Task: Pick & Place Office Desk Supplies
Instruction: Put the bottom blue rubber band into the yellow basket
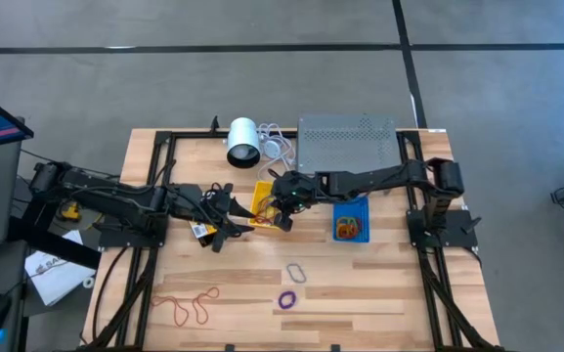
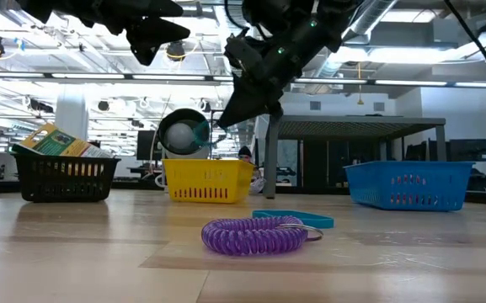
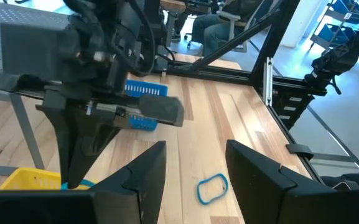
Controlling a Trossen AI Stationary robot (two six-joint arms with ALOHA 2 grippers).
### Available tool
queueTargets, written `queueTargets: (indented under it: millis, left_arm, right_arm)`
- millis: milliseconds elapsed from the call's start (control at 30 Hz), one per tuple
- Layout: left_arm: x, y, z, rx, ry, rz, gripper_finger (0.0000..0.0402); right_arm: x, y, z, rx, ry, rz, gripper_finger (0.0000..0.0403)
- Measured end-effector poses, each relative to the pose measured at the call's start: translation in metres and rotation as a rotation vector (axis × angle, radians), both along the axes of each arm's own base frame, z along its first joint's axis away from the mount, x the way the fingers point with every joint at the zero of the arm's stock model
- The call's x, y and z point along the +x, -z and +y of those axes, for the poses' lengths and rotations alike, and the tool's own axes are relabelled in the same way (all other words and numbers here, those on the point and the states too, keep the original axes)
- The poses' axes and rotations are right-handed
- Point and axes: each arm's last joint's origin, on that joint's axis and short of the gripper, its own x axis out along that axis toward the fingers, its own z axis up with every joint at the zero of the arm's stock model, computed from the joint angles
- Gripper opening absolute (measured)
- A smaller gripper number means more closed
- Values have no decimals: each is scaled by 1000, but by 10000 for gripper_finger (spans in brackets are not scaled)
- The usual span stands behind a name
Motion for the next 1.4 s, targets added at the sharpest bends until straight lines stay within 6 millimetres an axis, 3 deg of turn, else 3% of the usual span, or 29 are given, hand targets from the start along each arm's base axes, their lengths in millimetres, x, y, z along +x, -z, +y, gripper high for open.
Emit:
queueTargets:
  millis: [833, 1033, 1400]
  left_arm:
    - [0, 0, 0, -1, 0, 0, 163]
    - [0, 0, 0, 0, 0, 0, 163]
    - [0, 0, 0, -1, 3, 0, 163]
  right_arm:
    - [0, 1, 0, 0, 0, -1, 9]
    - [1, 1, 0, 10, 10, -6, 62]
    - [0, 1, -2, 39, 42, -9, 213]
